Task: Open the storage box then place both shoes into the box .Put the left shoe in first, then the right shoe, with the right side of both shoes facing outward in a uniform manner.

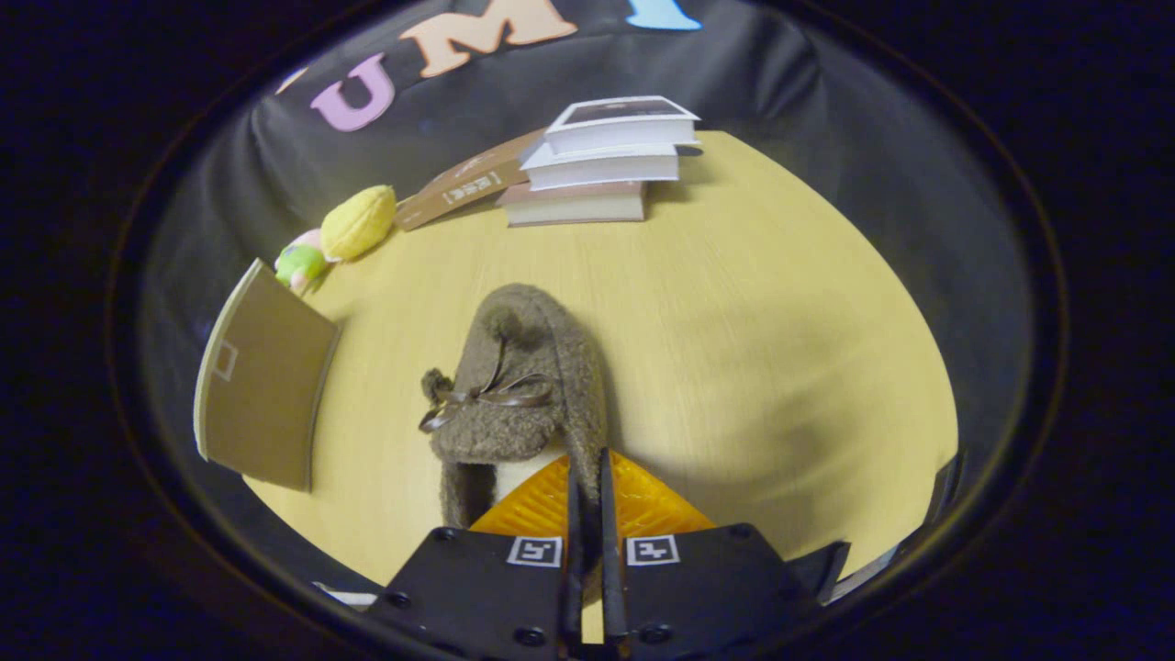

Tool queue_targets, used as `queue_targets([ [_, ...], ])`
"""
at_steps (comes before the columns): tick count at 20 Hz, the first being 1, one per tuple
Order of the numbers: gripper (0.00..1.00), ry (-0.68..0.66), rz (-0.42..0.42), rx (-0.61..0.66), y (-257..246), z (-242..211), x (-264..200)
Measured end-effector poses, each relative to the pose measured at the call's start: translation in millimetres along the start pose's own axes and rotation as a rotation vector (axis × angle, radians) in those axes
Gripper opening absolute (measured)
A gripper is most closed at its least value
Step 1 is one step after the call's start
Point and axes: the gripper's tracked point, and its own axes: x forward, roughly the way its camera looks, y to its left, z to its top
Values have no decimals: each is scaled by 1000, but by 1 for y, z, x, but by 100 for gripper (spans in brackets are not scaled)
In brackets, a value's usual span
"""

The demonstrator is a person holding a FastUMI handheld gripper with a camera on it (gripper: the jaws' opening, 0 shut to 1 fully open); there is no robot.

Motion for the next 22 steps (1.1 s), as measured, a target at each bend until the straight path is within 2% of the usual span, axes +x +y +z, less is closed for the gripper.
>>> queue_targets([
  [3, 12, 6, 14, 87, 2, 6, -4],
  [10, 12, -17, 16, 151, 24, 12, -22],
  [12, 4, -7, -16, 145, 24, 7, -20],
  [14, 4, 10, -22, 146, 30, 2, -21],
  [18, 4, 0, 28, 226, 53, 8, -31],
  [22, 4, -13, 49, 211, 78, 14, -42],
])
